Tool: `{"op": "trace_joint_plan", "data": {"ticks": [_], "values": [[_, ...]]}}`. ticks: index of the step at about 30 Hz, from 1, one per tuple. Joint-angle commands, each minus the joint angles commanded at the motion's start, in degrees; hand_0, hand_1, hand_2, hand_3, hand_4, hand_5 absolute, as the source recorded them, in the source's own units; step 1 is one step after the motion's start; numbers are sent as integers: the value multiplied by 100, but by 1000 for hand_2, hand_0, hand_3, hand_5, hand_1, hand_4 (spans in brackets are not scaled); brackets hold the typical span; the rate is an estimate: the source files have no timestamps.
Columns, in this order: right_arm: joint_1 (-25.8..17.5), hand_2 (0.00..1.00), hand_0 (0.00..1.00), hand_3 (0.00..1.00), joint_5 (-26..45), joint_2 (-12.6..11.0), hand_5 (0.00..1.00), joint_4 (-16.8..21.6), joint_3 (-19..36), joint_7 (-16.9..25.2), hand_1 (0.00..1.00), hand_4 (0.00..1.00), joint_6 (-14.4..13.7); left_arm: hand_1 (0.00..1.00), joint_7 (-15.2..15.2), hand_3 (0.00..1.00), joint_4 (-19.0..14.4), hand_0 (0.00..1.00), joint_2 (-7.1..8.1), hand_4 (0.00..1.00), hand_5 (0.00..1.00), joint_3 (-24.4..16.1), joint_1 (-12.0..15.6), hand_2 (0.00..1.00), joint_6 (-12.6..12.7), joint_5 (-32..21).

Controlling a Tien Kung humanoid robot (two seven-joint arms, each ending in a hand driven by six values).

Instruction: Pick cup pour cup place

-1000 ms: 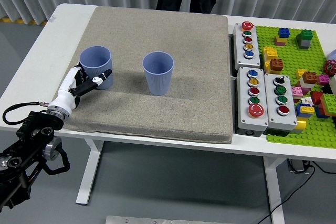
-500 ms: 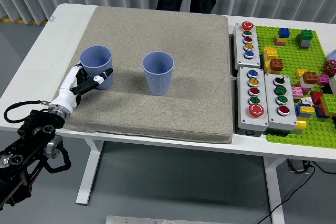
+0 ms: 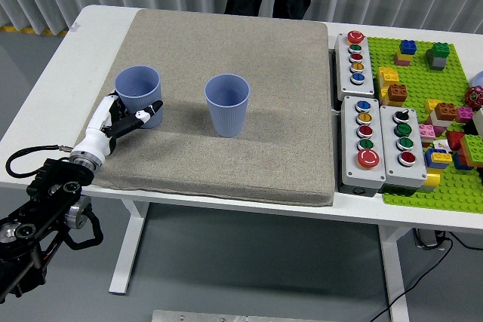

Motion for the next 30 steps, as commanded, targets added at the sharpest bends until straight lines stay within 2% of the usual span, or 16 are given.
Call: {"op": "trace_joint_plan", "data": {"ticks": [3, 4, 9, 10, 30], "values": [[-8, 574, 684, 583, -17, 0, 31, 0, 6, -2, 648, 2, 4, 870, 2, 998, 10, 916, -11, 880, 293, 3, 3, 998, 65, 34], [-11, 574, 684, 583, -25, 1, 33, 0, 10, -3, 648, 2, 5, 832, 0, 998, 8, 871, -11, 863, 258, 8, 7, 989, 75, 37], [-26, 574, 684, 583, -54, 2, 33, 0, 30, -5, 648, 2, 9, 832, -10, 998, -1, 871, -12, 863, 258, 19, 26, 989, 98, 58], [-26, 573, 684, 583, -58, 2, 33, 0, 33, -5, 648, 2, 11, 807, -10, 998, -6, 826, -13, 858, 258, 20, 28, 960, 103, 69], [7, 574, 684, 583, -35, -1, 29, 0, 31, -3, 648, 2, 4, 783, -20, 998, -21, 821, -48, 835, 207, 96, -26, 941, 167, 125]]}}
